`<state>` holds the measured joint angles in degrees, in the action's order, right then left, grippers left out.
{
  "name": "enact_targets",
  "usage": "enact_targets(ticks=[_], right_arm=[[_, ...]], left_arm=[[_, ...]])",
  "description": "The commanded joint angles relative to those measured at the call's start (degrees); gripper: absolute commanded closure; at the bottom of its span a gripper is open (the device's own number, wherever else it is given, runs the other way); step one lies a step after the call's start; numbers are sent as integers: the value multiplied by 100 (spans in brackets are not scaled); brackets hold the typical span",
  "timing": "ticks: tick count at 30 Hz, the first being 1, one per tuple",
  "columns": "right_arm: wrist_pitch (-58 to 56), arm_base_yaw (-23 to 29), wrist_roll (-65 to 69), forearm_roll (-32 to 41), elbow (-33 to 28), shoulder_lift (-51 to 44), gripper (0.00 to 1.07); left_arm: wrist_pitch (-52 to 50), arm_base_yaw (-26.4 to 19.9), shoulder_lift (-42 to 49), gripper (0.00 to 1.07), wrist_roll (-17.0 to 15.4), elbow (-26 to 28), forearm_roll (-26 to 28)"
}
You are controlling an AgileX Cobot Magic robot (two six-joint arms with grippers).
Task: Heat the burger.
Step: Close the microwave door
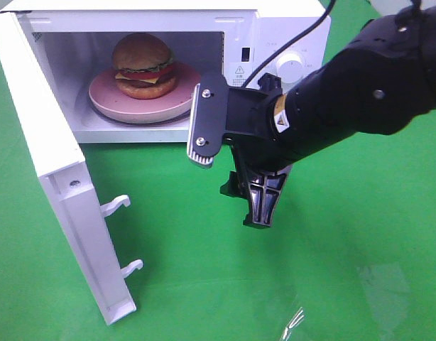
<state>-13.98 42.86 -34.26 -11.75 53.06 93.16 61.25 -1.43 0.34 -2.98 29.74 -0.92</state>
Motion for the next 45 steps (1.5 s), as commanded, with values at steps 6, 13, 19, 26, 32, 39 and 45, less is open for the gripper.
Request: enact_targets(ticks=[6, 13, 19, 26, 32, 39, 45], right_arm=[[-206, -189, 1748, 166, -768, -1094, 42], [-900, -945, 2945, 309, -934, -1788, 42], [-1753, -1536, 3358, 418, -934, -2229, 39], [-3547, -1839, 3535, 1066, -934, -3060, 30], [-4360, -1839, 3718, 1020, -934, -3386, 32], [-4750, -1839, 3730, 1020, -934, -4177, 32], [-4887, -1839, 3736, 1020, -934, -4910, 32]], left_arm=[[0, -11, 80, 10, 0, -11, 6], [0, -11, 80, 10, 0, -11, 6], [0, -11, 80, 10, 0, -11, 6], [0, -11, 80, 10, 0, -11, 6], [0, -11, 80, 10, 0, -11, 6], [0, -11, 80, 10, 0, -11, 6], [0, -11, 80, 10, 0, -11, 6]])
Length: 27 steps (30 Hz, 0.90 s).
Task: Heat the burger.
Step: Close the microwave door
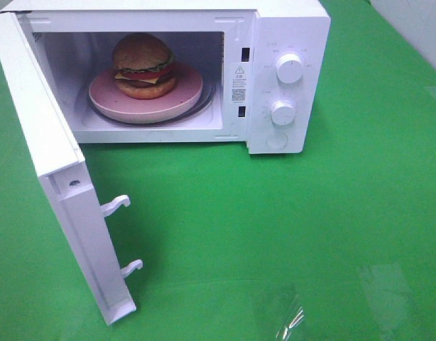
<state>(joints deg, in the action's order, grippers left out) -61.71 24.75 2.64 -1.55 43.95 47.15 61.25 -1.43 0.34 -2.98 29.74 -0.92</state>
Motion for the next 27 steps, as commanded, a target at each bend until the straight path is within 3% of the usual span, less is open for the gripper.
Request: enact_targets(ticks=[1, 8, 14, 27], right_arm=[[-138, -29, 63, 0, -29, -447, 32], [-155, -86, 74, -23, -395, -1547, 32], [23, -980, -11, -29, -882, -2744, 32], [670, -1851, 69, 281, -1593, -4171, 32]], left_arm=[[0, -11, 80, 10, 0, -11, 6], [0, -11, 80, 10, 0, -11, 6], [0, -11, 80, 10, 0, -11, 6], [0, -11, 80, 10, 0, -11, 6]])
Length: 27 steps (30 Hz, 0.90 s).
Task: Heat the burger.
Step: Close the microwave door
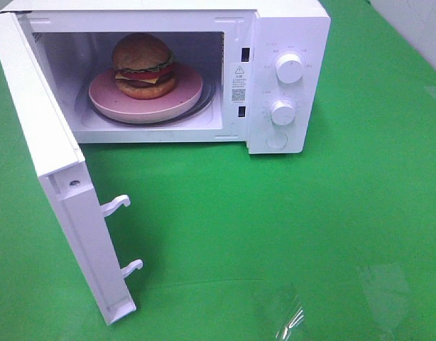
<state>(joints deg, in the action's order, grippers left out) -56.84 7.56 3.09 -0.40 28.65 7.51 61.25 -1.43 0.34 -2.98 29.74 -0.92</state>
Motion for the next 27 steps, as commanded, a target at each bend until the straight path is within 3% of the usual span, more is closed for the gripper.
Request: enact_targets(ticks=[1, 9, 27], right_arm=[[183, -178, 11, 166, -63, -281, 32], [183, -275, 17, 160, -63, -900, 32], [183, -275, 11, 166, -63, -917, 32]], left_arm=[[0, -11, 80, 10, 0, -11, 6], [0, -11, 80, 10, 0, -11, 6], [0, -11, 74, 10, 0, -11, 6]])
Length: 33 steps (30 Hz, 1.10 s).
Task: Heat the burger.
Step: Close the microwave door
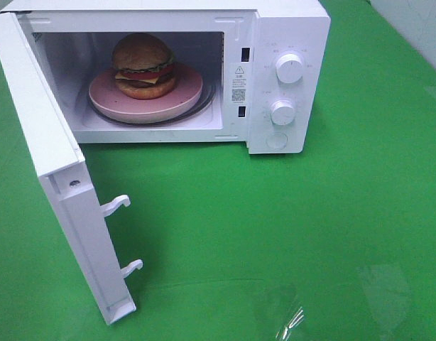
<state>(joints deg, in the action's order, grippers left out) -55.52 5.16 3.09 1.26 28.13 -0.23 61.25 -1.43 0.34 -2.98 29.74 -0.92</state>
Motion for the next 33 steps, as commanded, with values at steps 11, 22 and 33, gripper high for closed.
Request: enact_targets(ticks=[11, 22, 33], right_arm=[[52, -34, 11, 0, -11, -143, 32], [52, -34, 11, 0, -11, -143, 32], [52, -34, 11, 0, -11, -143, 32]], left_arm=[[0, -11, 74, 10, 0, -11, 6], [0, -11, 74, 10, 0, -11, 6], [0, -11, 74, 10, 0, -11, 6]])
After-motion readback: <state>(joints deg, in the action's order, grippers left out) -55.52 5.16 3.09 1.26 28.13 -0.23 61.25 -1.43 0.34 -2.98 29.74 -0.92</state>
